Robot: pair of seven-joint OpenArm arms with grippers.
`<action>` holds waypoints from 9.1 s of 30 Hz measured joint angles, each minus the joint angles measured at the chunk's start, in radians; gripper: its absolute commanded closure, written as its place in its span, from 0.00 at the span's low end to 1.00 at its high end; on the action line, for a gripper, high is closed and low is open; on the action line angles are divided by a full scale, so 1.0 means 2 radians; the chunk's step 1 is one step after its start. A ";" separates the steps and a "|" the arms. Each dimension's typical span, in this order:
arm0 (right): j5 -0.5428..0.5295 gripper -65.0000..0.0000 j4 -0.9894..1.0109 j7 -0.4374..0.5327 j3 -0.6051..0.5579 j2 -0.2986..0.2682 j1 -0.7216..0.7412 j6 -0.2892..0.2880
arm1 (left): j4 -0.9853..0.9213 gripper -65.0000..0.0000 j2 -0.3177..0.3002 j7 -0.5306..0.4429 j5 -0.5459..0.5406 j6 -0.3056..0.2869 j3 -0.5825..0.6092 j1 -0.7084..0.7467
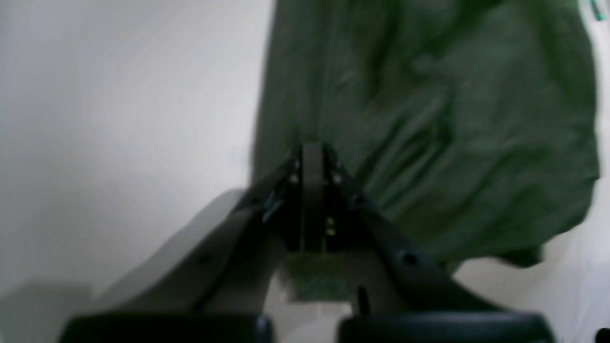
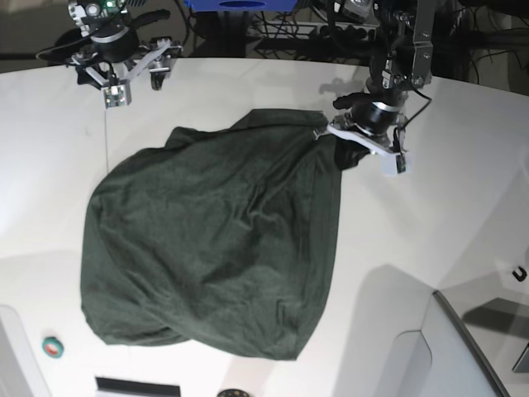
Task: Layout the t-shirt on the table in an organized manner, then fold the t-shirt properly
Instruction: 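Move the left gripper down to the green t-shirt's edge and grasp it, then reach the right gripper to the shirt's opposite edge and grasp it, then lift the shirt with both grippers and shake it out flat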
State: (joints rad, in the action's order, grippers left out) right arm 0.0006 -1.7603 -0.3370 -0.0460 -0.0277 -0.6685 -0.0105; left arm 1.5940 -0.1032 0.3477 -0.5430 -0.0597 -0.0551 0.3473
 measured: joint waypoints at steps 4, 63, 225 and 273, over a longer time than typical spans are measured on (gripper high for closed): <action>0.000 0.30 0.000 0.000 0.000 0.000 0.001 0.000 | 0.016 1.00 0.001 0.052 0.000 0.000 -0.012 -0.001; 0.000 0.30 0.031 0.000 0.000 0.000 0.012 0.000 | -0.057 1.00 0.036 0.109 -0.051 0.000 -0.035 -0.026; 0.002 0.47 0.072 -0.327 0.070 -0.010 0.248 -0.201 | 0.035 1.00 -0.022 0.146 -0.051 0.045 -0.181 -0.012; -0.023 0.99 -0.066 -0.408 0.078 -0.171 0.269 -0.205 | 0.109 1.00 -0.045 0.158 -0.056 0.043 -0.071 -0.147</action>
State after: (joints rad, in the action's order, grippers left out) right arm -0.0448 -1.8931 -1.1534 0.1108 -0.3706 -0.1307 -0.4213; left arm 1.8111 -0.1925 0.6640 -0.6559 0.0273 -0.1970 0.0540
